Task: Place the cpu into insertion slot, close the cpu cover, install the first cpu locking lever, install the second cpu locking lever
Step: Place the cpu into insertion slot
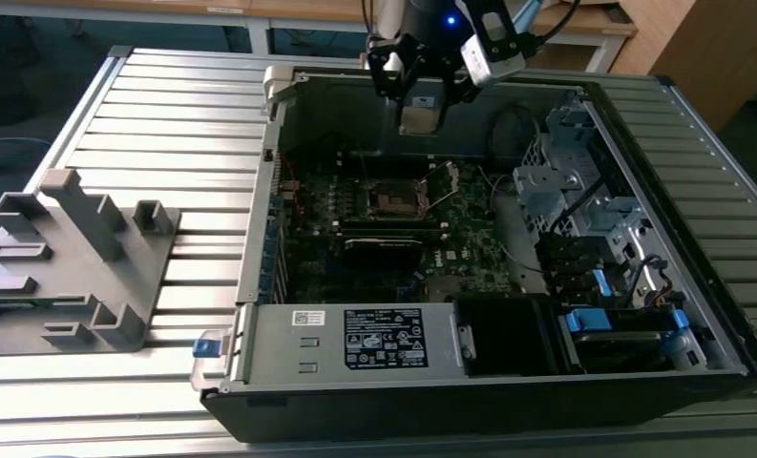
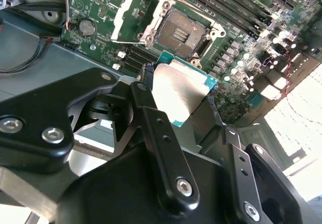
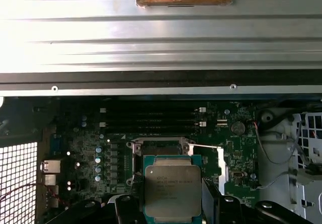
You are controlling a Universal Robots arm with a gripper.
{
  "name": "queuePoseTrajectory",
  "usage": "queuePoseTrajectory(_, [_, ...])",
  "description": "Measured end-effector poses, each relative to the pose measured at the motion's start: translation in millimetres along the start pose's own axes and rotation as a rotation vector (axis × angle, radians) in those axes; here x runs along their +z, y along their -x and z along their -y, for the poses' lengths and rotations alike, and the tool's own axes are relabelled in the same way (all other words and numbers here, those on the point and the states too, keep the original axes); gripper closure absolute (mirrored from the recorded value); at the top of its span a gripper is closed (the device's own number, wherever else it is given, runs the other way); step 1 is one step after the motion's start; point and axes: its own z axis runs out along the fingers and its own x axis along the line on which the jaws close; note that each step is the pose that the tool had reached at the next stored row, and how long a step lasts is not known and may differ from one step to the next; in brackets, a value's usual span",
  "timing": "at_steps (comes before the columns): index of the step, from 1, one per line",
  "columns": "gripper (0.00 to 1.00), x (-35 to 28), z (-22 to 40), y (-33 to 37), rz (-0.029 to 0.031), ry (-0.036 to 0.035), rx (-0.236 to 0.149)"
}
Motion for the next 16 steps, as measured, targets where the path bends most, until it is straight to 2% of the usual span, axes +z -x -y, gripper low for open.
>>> queuePoseTrajectory(4, [0.46,4.3,0.4,0.1,-0.0002,-0.0004,0.0])
queuePoseTrajectory(9, [0.46,4.9,0.4,0.1,-0.0001,-0.0003,0.0])
queuePoseTrajectory(16, [0.46,14.3,1.3,0.3,-0.0002,-0.0003,0.0])
